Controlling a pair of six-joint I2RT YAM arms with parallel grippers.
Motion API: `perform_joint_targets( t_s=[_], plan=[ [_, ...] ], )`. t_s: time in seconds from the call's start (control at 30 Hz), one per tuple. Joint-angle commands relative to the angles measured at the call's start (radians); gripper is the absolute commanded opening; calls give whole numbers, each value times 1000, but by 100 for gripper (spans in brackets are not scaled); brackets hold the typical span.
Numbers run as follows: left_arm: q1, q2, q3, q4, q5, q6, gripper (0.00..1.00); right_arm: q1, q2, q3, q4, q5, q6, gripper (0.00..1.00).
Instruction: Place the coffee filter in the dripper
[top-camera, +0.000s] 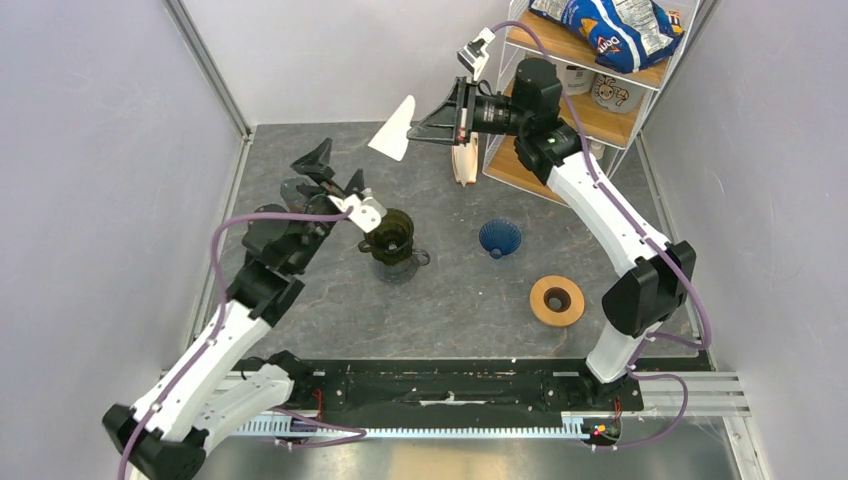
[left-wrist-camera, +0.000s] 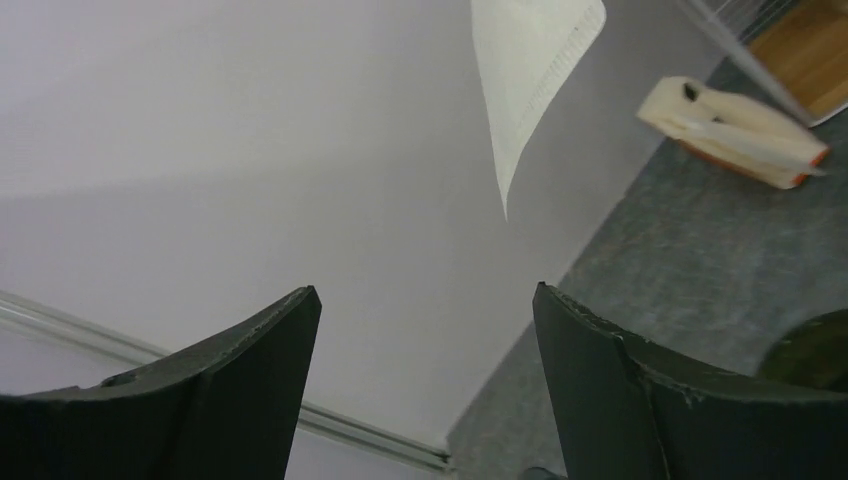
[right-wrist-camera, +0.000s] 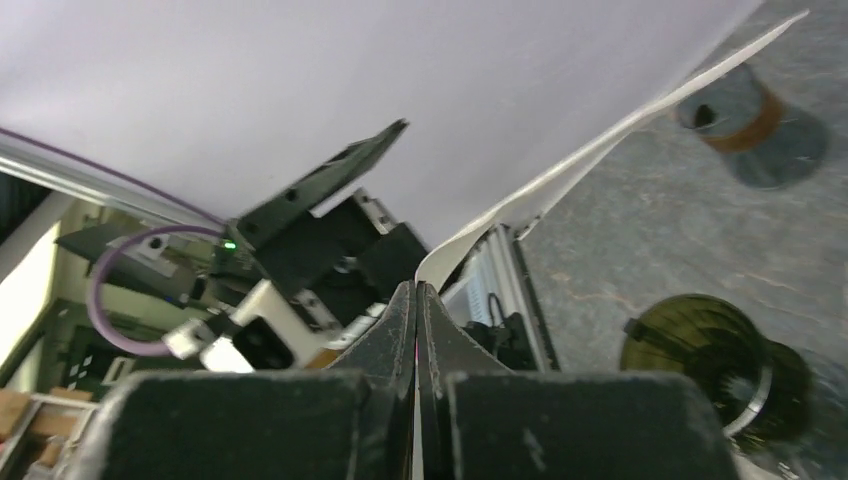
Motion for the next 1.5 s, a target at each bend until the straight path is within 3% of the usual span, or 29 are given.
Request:
perform_joint_targets(
  t_s=[0.0,0.1,0.23,0.33,0.47,0.57,0.77,0.97,1.03,1.17,1.23,1.27,1.3,1.33,1.37,1.47],
  plan=[
    [-2,-108,129,-483,122,-410,87,-35,-104,-7,-163,-31,-316,0],
    [6,-105,262,-746,266,-631,86,-36,-147,20,-370,-48,-596,0],
    [45,-82,307,-752,499,-873,86,-34,-201,41,-592,-88,-908,0],
    [95,-7,357,-730,614,-937,86,-30,-215,98,-767,-128,-1122,0],
    [257,134,467,-761,900,-1016,86,4,-208,229,-1127,-111,-1469,0],
    [320,178,485,-748,1012,-968,88,34,-225,252,-1257,-85,-1598,0],
    [254,230,469,-648,1191,-940,91,91,-255,217,-1244,-52,-1577,0],
    [77,159,380,-562,1102,-882,90,119,-255,225,-1261,-35,-1593,0],
    [73,173,376,-487,1098,-943,83,134,-260,225,-1272,-16,-1618,0],
    [71,203,388,-463,1131,-959,52,139,-260,232,-1266,-2,-1624,0],
    [70,208,373,-492,1146,-939,44,141,-261,229,-1241,8,-1611,0],
    [67,206,356,-497,1133,-930,49,139,-264,217,-1213,19,-1591,0],
    [66,201,339,-495,1109,-917,63,139,-264,208,-1191,33,-1571,0],
    [62,189,315,-474,1089,-909,86,140,-265,201,-1178,37,-1564,0],
    [54,169,283,-420,1043,-925,91,139,-268,196,-1167,42,-1555,0],
    [37,114,158,-303,959,-981,93,138,-272,181,-1140,62,-1528,0]
  ],
)
